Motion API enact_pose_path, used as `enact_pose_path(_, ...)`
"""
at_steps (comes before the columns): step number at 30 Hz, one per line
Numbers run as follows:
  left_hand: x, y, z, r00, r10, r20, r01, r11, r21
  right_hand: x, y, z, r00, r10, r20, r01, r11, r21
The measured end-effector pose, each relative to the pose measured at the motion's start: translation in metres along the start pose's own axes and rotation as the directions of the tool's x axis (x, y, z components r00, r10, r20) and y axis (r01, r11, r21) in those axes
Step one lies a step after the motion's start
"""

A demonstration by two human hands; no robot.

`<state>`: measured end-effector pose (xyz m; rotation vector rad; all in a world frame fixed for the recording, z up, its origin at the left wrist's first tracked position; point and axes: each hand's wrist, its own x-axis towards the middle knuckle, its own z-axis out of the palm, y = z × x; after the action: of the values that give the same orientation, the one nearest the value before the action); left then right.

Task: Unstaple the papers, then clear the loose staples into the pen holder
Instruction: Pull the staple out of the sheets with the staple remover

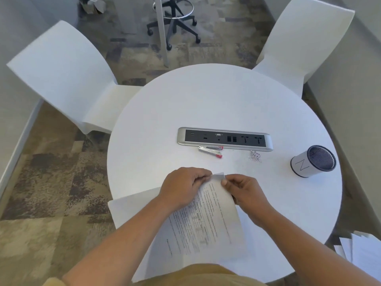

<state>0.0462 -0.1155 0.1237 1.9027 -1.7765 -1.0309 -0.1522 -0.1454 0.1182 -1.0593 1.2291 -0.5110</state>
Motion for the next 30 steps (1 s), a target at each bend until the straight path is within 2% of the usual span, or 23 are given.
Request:
enact_pose_path(2,0.006,-0.009,-0.007,1.0,-0.024,0.001,0.024,0.999,-0.027,0.014,-0.003,-0.001,0.999,0.048,-0.015,-0.048,0.999,-0.008)
enact_pose_path(4,0.011,-0.02,-0.013,0.999,-0.053,0.008,0.053,0.996,-0.066,0.036,-0.003,-0.006,0.991,0.065,-0.115,-0.072,0.996,-0.056)
enact_pose_path(6,0.016,-0.03,-0.019,0.997,-0.079,0.008,0.079,0.992,-0.103,0.065,0.001,-0.014,0.976,0.015,-0.217,-0.068,0.969,-0.239)
enact_pose_path(7,0.018,-0.034,-0.022,0.996,-0.087,0.008,0.087,0.989,-0.119,0.08,0.004,-0.019,0.97,-0.036,-0.242,-0.062,0.921,-0.385)
enact_pose_path(9,0.022,-0.041,-0.028,0.995,-0.096,0.027,0.1,0.982,-0.161,0.106,0.009,-0.027,0.971,-0.095,-0.222,-0.073,0.76,-0.645)
enact_pose_path(12,0.024,-0.048,-0.036,0.993,-0.1,0.059,0.11,0.972,-0.208,0.133,0.013,-0.029,0.981,-0.151,-0.121,-0.023,0.53,-0.848)
enact_pose_path(15,0.026,-0.053,-0.042,0.993,-0.085,0.075,0.101,0.968,-0.23,0.152,0.016,-0.024,0.983,-0.178,-0.053,0.025,0.411,-0.911)
enact_pose_path(21,0.023,-0.057,-0.05,0.995,-0.065,0.078,0.085,0.956,-0.281,0.173,0.018,-0.014,0.967,-0.246,-0.061,0.019,0.308,-0.951)
enact_pose_path(23,0.022,-0.059,-0.051,0.995,-0.074,0.066,0.09,0.95,-0.297,0.174,0.015,-0.014,0.957,-0.28,-0.069,0.039,0.362,-0.931)
enact_pose_path(25,0.021,-0.058,-0.053,0.996,-0.069,0.052,0.082,0.952,-0.296,0.167,0.007,-0.014,0.952,-0.298,-0.075,0.1,0.53,-0.842)
enact_pose_path(28,0.022,-0.056,-0.055,0.998,-0.057,0.039,0.066,0.964,-0.259,0.148,-0.014,-0.009,0.967,-0.243,-0.077,0.159,0.813,-0.561)
enact_pose_path(30,0.022,-0.054,-0.056,0.999,-0.044,0.028,0.05,0.973,-0.226,0.127,-0.03,-0.005,0.988,-0.156,-0.006,0.147,0.942,-0.302)
